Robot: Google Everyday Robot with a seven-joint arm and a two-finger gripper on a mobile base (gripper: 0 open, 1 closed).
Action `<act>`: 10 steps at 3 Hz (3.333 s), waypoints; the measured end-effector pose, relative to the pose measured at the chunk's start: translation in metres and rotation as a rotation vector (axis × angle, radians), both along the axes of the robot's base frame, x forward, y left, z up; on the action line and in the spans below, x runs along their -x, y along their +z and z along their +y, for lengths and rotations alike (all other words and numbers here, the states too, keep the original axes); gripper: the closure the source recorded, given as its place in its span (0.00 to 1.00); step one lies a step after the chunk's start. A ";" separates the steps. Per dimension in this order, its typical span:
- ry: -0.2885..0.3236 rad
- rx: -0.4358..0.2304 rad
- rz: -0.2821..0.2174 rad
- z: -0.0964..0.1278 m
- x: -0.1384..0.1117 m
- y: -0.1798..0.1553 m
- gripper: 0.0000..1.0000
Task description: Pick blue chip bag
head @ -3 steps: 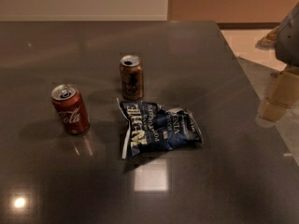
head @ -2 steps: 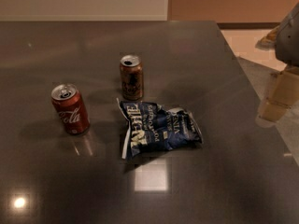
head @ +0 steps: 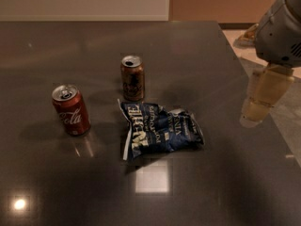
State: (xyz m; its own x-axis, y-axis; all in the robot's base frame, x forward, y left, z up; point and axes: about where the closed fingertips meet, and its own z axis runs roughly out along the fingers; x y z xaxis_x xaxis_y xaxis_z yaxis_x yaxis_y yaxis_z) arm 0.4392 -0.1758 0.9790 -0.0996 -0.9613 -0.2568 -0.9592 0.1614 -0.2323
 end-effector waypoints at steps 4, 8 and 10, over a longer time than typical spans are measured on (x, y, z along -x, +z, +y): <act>0.259 -0.036 0.072 0.088 -0.004 -0.054 0.00; 0.364 0.063 0.091 0.118 0.008 -0.103 0.00; 0.383 0.081 0.093 0.123 0.005 -0.121 0.00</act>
Offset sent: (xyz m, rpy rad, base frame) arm 0.0123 0.0803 -0.0444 0.0421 0.0858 0.2374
